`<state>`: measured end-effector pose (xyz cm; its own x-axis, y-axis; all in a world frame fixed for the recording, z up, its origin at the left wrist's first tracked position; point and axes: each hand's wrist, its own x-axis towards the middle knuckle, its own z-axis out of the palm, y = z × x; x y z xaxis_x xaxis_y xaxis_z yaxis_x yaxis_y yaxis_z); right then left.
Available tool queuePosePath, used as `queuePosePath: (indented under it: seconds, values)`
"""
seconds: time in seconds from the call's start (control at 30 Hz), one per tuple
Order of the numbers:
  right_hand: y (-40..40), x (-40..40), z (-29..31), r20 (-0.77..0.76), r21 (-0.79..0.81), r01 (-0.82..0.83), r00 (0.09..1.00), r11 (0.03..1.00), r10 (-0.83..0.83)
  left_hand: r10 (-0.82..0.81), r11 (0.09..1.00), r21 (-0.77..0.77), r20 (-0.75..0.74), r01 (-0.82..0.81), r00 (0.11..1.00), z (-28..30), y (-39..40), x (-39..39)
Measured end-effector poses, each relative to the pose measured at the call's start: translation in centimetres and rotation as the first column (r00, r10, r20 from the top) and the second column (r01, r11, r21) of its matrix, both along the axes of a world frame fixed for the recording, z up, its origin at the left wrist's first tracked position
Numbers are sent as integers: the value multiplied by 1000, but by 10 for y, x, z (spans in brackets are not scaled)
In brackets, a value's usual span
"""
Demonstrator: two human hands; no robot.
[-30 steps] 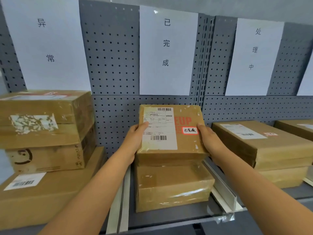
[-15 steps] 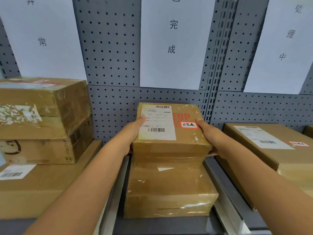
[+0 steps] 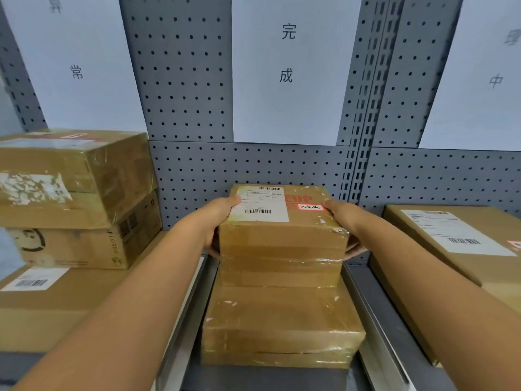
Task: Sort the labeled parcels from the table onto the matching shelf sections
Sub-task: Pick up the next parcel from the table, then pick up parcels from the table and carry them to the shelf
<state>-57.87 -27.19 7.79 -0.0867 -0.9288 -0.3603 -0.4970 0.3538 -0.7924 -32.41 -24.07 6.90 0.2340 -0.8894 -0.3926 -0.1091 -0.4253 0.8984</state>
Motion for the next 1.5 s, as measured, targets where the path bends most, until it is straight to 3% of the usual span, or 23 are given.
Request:
queuePosePath:
  seconds: [0.17, 0.23, 0.3, 0.33, 0.37, 0.47, 0.53, 0.6, 0.63, 0.73, 0.87, 1.03, 1.17, 1.5]
  values:
    - [-4, 4, -2, -36, -73, 29, 999, 997, -31, 31, 998, -46, 16, -31, 999, -2, -3, -1]
    - [-3, 6, -7, -200, -317, 27, 975, 948, -95, 158, 968, -227, 238, -104, 958, -1, 0, -4]
    - [2, 6, -10, -308, -603, 4, 921, 798, -237, 409, 869, -483, 581, -106, 704, 2, 6, -6]
    - [6, 7, -10, -318, -693, -24, 907, 720, -275, 486, 820, -570, 648, -49, 586, 5, 12, -8]
    - [10, 7, -9, -336, -755, -73, 896, 651, -289, 520, 783, -622, 666, 12, 535, 7, 19, -10]
    - [21, 14, 2, -452, -844, -293, 839, 450, -303, 492, 749, -659, 625, 71, 606, 5, 46, -15]
    - [39, 34, 11, -445, -875, -359, 862, 325, -245, 410, 795, -600, 644, 94, 646, -2, 71, -11]
    - [65, 69, 14, -460, -861, -441, 887, 254, -22, 345, 849, -515, 709, 117, 615, -8, 102, 3]
    - [79, 91, 13, -502, -829, -514, 858, 221, 109, 340, 866, -486, 743, 115, 576, -10, 120, 13]
    - [122, 159, 5, -639, -679, -721, 672, 137, 374, 357, 909, -414, 833, 48, 422, -10, 182, 54]
    - [179, 238, -9, -727, -511, -859, 439, 10, 528, 314, 948, -294, 926, -123, 209, -14, 287, 119]
    - [259, 336, -17, -772, -415, -901, 278, -123, 571, 235, 903, -189, 969, -386, 77, -22, 427, 202]
    - [335, 419, -20, -789, -391, -899, 216, -199, 575, 214, 825, -168, 977, -539, 24, -20, 534, 263]
    - [547, 608, -30, -775, -429, -805, 96, -409, 625, 169, 677, -193, 980, -710, -104, -7, 753, 390]
